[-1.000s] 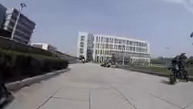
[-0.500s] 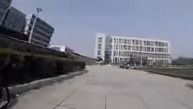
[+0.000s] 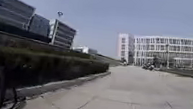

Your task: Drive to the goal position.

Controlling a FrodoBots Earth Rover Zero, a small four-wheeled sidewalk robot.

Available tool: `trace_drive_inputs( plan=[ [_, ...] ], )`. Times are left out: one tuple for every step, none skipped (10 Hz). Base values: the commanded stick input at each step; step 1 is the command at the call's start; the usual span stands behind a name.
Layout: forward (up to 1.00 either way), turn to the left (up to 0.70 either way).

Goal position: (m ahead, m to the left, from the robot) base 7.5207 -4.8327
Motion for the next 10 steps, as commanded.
trace_drive_inputs(
  plan=[
    [0.70,0.33],
    [0.70,0.25],
    [0.70,0.16],
    [0.70,0.08],
    [0.70,0.00],
    [0.70,0.00],
    [0.70,0.00],
    [0.70,0.00],
    [0.70,0.00],
    [0.70,0.00]
  ],
)
